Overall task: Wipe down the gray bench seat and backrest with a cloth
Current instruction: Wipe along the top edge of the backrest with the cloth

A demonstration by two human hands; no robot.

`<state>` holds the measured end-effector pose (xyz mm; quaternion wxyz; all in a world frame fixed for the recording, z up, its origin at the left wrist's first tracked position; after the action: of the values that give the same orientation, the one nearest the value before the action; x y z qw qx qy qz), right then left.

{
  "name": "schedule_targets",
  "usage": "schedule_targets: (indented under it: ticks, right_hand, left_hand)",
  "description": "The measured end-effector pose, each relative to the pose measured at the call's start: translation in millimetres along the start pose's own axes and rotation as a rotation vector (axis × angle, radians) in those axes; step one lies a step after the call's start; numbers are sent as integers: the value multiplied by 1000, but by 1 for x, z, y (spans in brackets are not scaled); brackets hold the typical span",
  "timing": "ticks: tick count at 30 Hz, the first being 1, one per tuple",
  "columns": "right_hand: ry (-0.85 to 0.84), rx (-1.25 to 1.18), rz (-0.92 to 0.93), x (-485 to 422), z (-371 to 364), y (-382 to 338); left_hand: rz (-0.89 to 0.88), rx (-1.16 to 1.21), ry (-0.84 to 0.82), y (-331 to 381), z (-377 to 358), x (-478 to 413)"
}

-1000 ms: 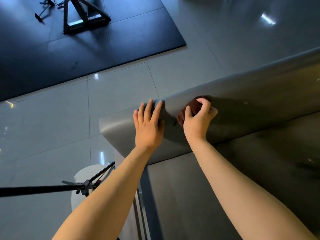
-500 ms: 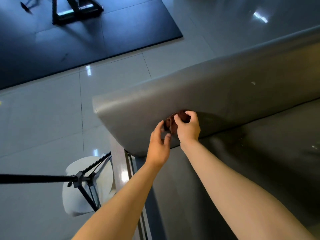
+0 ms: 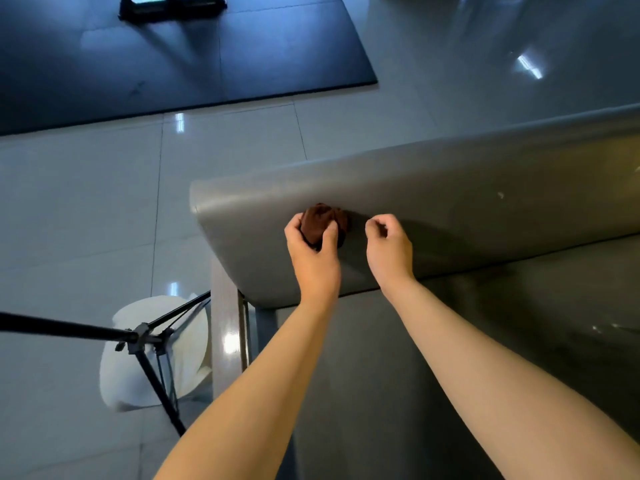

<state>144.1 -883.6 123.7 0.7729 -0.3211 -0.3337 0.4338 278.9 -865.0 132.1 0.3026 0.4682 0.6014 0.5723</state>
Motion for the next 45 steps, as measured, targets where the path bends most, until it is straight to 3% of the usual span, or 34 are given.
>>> schedule_targets:
  ticks: [5, 13, 21, 24, 29, 35, 41, 45]
  right_hand:
    - [-51, 42, 21, -28, 14, 12]
    - [-117, 141, 214, -51, 20, 37]
    - [-321, 179, 258, -63, 35, 41]
    - [-371, 212, 221, -60, 49, 35]
    - [-367, 182, 206, -67, 69, 30]
    - [-369, 310, 263, -82, 61, 58]
    - [-519, 377, 243, -78, 39, 96]
    - [-523, 402, 245, -77, 27, 107]
  left_hand:
    - [-31, -21, 171, -21, -41, -7]
    - [-50, -65, 326, -84, -72, 4]
    - [154, 6, 436, -97, -86, 17]
    - [190, 88, 410, -81, -92, 24]
    - [36, 133, 314, -49, -123, 30]
    - [38, 14, 470, -97, -131, 23]
    - [360, 4, 587, -198, -96, 45]
    - [257, 146, 531, -194, -96, 52]
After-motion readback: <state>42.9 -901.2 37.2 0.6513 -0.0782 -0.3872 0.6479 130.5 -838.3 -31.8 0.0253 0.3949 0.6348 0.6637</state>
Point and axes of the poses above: each hand's wrist, its own x-axis away from the middle knuckle, its own z-axis out of the back of the hand, y = z × x, the point moved 3 cm from there along -x, towards the middle knuckle, and after that the axes turned 11 degrees about x, right-handed, at the moved point
